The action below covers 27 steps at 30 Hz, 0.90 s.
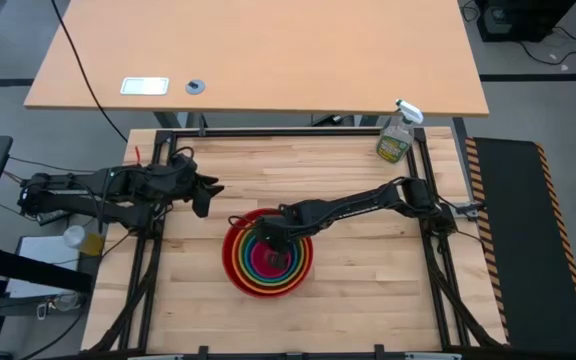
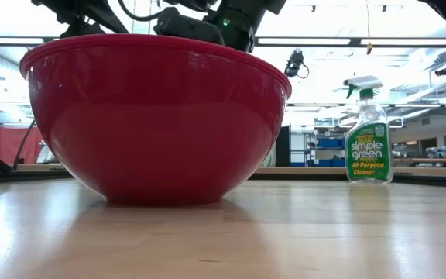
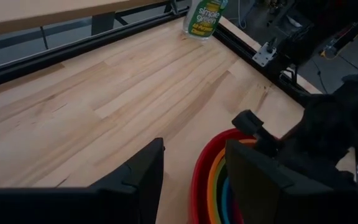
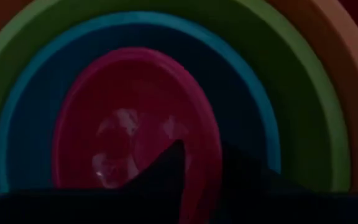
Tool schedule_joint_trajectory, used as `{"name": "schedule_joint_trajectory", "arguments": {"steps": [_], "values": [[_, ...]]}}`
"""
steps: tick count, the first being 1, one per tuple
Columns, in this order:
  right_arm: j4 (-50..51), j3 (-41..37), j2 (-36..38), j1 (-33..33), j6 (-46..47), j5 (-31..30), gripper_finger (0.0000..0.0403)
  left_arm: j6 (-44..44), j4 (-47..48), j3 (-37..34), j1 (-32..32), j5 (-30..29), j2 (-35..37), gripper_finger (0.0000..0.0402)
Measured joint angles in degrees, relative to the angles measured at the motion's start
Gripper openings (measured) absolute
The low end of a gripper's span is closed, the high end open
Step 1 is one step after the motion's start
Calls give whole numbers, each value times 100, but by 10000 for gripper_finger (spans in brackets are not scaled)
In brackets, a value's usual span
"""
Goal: Nest bowls inside each other
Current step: Return to Home Position
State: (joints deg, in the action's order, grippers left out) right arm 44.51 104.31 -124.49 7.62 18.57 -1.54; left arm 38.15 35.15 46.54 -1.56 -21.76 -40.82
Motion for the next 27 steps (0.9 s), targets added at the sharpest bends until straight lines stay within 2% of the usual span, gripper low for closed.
{"name": "schedule_joint_trajectory", "arguments": {"steps": [5,9,13,17,21,27], "values": [[194,67,78,-144,509,163,166,-180,-10,0,0,72,11,173],[380,70,252,-300,789,393,191,-610,-35,-26,-63,192,79,173],[453,70,596,-335,727,34,198,-731,-218,-511,-90,193,504,173],[610,-67,1064,-333,656,-502,197,-259,-452,-1158,-87,210,1167,173],[302,-826,1834,-359,703,-749,197,60,-525,-1624,-87,190,1860,173],[-1178,-2910,3313,-570,1446,-785,196,178,-645,-2077,-85,-170,2976,173]]}}
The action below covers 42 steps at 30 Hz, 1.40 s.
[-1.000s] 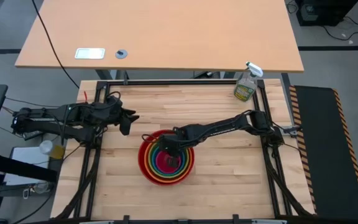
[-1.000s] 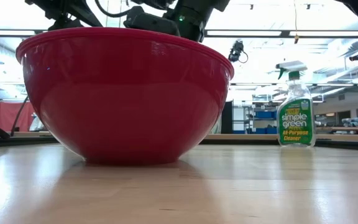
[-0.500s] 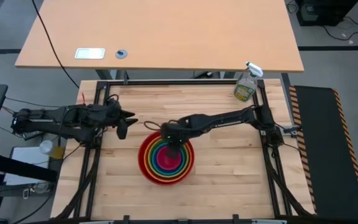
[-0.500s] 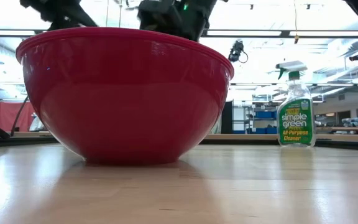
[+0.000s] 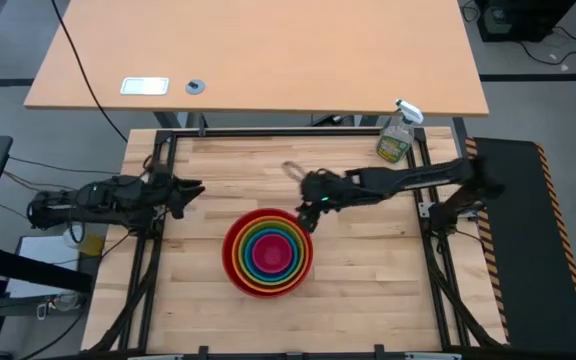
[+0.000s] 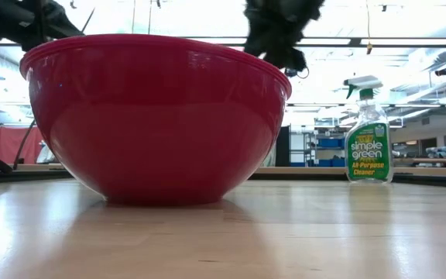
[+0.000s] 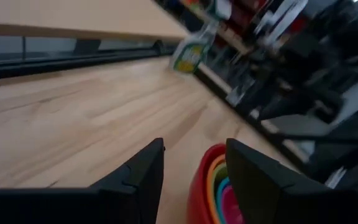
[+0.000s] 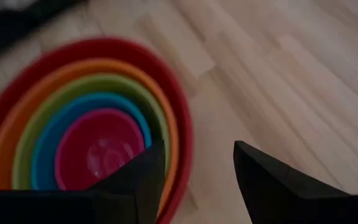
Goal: Nest bowls inside each other
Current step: Return to Home Position
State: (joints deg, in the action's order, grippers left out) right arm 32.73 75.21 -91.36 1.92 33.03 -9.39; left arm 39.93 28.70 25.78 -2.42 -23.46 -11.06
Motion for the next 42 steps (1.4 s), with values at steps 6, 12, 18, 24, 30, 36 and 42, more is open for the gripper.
{"name": "schedule_joint_trajectory", "arguments": {"steps": [6,12,18,24,30,36,42], "values": [[-1634,-1849,1511,-82,576,9,195,396,-113,-563,0,-53,1102,173],[-3333,-3537,2898,-267,1156,3,188,485,-1081,-1027,4,12,1012,173],[-4664,-4816,3899,-362,1653,-209,169,472,-3069,-1967,4,70,1072,173],[-4859,-5475,4600,-357,1956,-430,156,872,-3808,-2522,4,74,1069,173],[-4860,-5977,5085,-357,2107,-470,154,850,-3741,-2529,4,48,1070,173],[-5203,-6651,5402,-357,2464,-466,154,836,-3555,-2531,4,-683,1069,173],[-5967,-7284,5517,-357,2662,-561,154,833,-3291,-2532,4,-870,1065,173]]}}
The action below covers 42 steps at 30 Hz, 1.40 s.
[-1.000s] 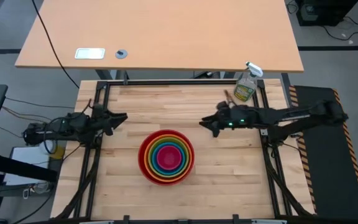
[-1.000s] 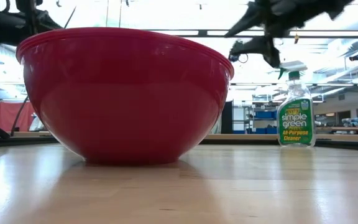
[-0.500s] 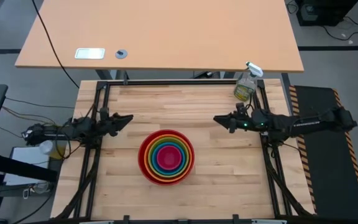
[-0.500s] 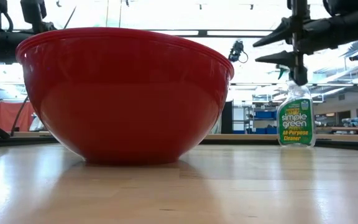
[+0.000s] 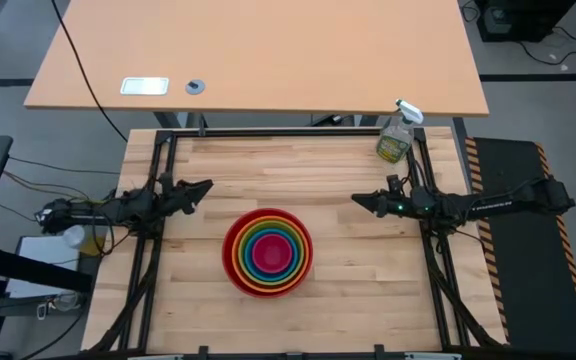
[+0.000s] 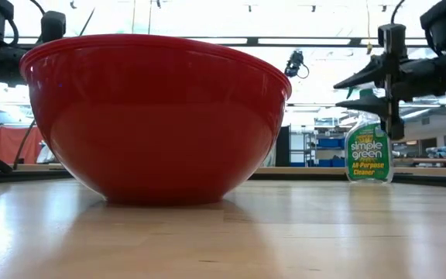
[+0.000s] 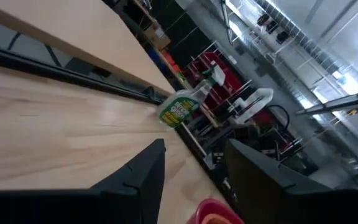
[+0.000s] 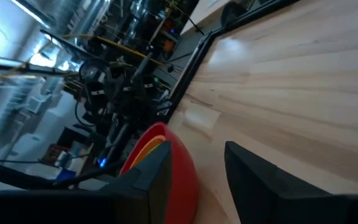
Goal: Nest bowls inside each other
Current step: Return to Home Position
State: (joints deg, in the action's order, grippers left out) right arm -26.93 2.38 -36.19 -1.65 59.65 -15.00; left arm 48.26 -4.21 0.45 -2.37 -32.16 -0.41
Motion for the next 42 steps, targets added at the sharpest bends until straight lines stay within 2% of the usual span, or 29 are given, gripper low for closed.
{"name": "schedule_joint_trajectory", "arguments": {"steps": [2,5,12,17,20,23,26,29,42], "values": [[-244,-193,4,0,41,-23,154,-88,-2,-1,0,-6,-60,174],[-68,-204,-20,-1,15,-41,154,-547,2,-1,0,-13,-139,174],[116,-204,-32,-48,-218,-354,154,-2703,6,-3,0,-13,-265,174],[119,-204,-52,-48,-326,-294,154,-3091,7,-3,2,-14,-260,174],[124,-204,-57,-48,-1035,-291,154,-3773,7,-3,2,-16,-260,174],[226,-204,-60,-48,-2889,-289,154,-4274,8,-5,2,-16,-260,174],[212,-204,-60,-48,-4398,-287,154,-4335,7,-5,2,-16,-260,174],[216,-204,-60,-48,-5138,-277,154,-4313,7,-5,2,-16,-260,174],[217,-204,-60,-48,-5326,-270,154,-4292,-2,-5,2,-13,-260,174]]}}
